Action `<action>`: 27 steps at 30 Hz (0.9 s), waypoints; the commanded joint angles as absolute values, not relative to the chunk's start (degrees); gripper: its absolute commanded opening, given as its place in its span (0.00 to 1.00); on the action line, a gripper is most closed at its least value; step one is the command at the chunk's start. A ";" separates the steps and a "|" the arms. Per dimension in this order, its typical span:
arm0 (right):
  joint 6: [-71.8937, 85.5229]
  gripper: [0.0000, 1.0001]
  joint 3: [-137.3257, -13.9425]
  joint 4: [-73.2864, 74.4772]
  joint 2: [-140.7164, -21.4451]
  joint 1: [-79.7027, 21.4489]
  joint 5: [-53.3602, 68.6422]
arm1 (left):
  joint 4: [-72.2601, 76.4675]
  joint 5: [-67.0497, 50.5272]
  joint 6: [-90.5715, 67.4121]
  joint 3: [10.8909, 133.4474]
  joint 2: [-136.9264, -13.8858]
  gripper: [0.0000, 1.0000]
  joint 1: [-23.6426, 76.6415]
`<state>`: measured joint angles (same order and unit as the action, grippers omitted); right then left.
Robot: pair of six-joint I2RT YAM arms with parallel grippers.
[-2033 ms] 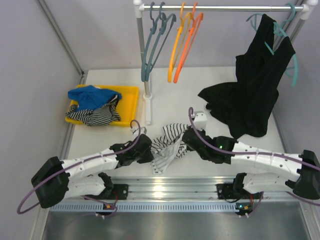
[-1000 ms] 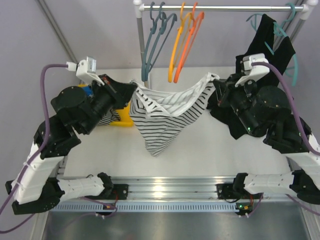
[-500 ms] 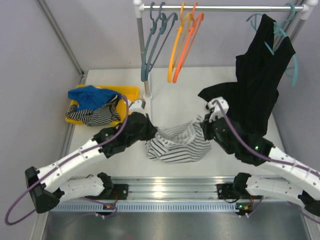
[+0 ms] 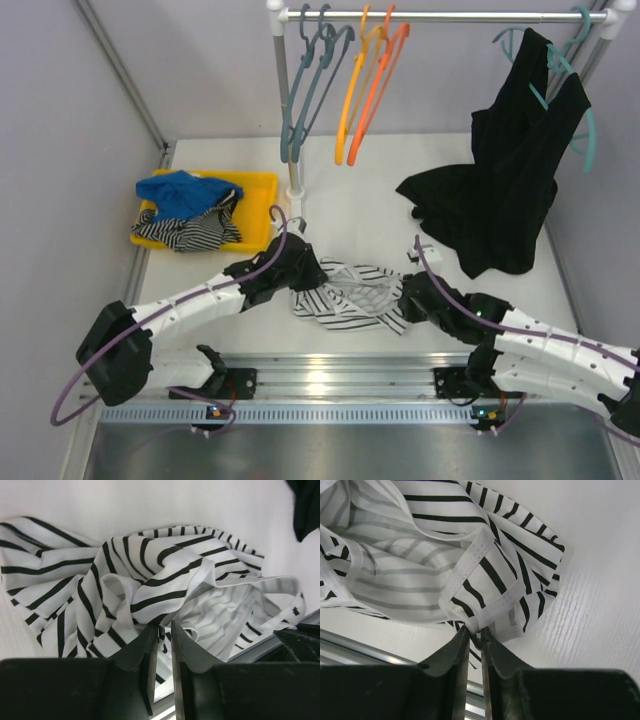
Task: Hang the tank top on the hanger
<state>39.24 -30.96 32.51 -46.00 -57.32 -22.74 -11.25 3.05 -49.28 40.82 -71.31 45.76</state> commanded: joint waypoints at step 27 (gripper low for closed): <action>22.24 0.69 -102.45 42.45 -73.81 -35.62 -19.34 | -16.35 -2.28 -43.95 44.48 -59.24 0.54 43.42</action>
